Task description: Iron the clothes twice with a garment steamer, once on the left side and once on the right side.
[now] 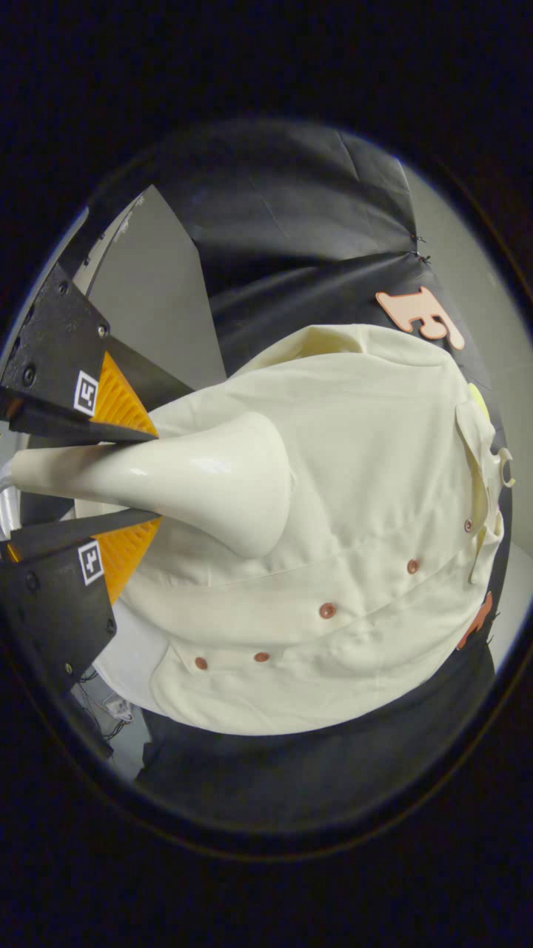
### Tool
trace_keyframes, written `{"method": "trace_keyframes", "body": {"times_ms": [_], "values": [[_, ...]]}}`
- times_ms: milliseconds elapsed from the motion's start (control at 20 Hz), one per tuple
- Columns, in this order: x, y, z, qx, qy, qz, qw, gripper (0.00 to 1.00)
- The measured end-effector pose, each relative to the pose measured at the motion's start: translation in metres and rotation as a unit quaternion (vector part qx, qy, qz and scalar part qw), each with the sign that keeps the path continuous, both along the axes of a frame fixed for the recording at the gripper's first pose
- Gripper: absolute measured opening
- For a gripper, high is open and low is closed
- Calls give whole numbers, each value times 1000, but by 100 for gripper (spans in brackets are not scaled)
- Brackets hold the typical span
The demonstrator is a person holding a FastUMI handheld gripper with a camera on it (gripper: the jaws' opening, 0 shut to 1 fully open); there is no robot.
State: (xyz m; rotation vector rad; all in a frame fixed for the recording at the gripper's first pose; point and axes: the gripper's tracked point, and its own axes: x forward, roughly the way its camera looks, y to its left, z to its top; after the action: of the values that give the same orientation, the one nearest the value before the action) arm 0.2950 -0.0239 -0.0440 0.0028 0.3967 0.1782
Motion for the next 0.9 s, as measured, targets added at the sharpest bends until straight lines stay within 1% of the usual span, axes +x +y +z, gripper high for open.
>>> {"method": "trace_keyframes", "body": {"times_ms": [400,650,900], "values": [[-7,-30,-53,14,-14,-15,1000,47],[-14,-56,-91,33,-11,-27,999,47],[-23,-74,-129,49,6,-37,998,47]]}}
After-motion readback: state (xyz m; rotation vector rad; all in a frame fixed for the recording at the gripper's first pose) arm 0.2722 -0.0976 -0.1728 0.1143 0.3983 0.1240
